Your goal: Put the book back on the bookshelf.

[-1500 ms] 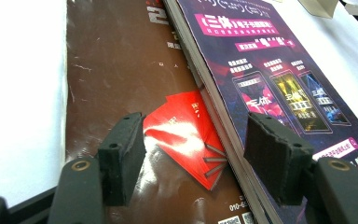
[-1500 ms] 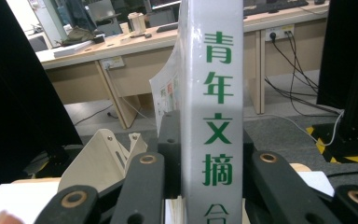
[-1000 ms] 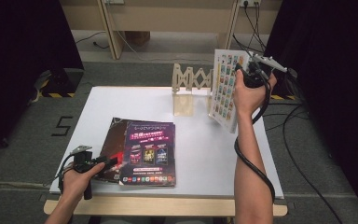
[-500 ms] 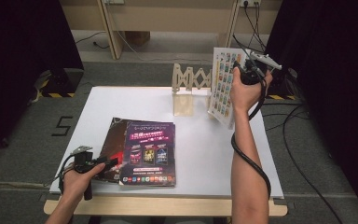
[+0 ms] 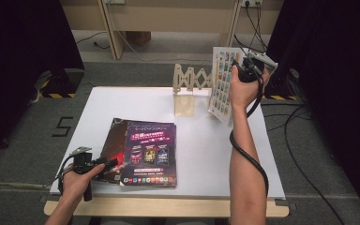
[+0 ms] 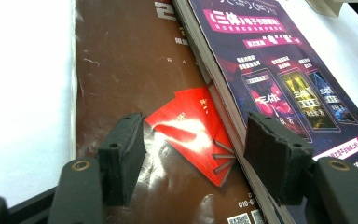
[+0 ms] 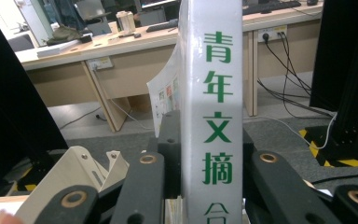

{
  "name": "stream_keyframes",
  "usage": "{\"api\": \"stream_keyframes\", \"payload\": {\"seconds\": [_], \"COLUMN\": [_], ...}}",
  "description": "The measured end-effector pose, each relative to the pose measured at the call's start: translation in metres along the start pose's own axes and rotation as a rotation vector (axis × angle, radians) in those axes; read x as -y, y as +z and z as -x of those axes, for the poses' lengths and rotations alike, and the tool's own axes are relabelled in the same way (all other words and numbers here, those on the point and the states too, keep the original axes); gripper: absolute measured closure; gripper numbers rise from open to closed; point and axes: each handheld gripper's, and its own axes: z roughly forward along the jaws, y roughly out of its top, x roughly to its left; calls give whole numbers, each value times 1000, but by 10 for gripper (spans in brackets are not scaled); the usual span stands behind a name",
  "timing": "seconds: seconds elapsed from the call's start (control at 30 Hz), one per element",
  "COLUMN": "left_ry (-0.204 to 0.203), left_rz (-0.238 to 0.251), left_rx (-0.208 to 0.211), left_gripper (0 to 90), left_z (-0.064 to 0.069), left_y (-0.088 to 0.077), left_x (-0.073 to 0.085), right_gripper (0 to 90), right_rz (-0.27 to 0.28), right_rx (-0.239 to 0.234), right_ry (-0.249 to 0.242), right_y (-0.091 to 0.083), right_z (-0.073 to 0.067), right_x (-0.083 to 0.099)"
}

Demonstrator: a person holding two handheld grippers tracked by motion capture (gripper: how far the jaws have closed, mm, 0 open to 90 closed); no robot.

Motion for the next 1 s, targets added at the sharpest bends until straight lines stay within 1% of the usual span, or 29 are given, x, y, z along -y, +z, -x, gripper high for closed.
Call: {"api": "stream_keyframes", "payload": {"seconds": [0.1,0.23,0.3,0.37,0.47,0.6,0.67,0.73,0.77,0.83,0.87,1.0], "left_ry": [4,-4,-1,-2,-9,-2,-3,-5,-5,-4,-3,-2], "left_rz": [-3,0,-2,-5,-4,-5,-4,-6,-5,-5,-5,-4], "left_rx": [-3,-1,-4,-6,-6,-5,-7,-9,-9,-8,-8,-9], "left_gripper": [371,371,371,371,371,371,371,371,371,371,371,371], "left_z": [-1,-1,-1,-2,-2,-1,-1,-2,-2,-2,-2,-2], "left_y": [1,1,2,2,3,3,2,2,2,2,2,1], "left_x": [0,0,0,1,0,0,0,1,1,1,1,1], "right_gripper": [742,741,741,741,741,741,741,740,740,740,740,738], "right_rz": [-7,7,-2,2,9,25,34,39,37,44,49,68], "right_rx": [4,9,13,18,18,22,20,23,22,25,26,27], "right_ry": [-1,3,-9,-18,-10,-19,-21,-41,-39,-61,-63,-86], "right_y": [4,8,11,13,16,19,20,21,21,20,19,16], "right_z": [2,3,4,6,4,1,-1,-5,-6,-9,-10,-12], "right_x": [-1,-1,-1,-1,-2,-2,1,5,6,10,12,24]}}
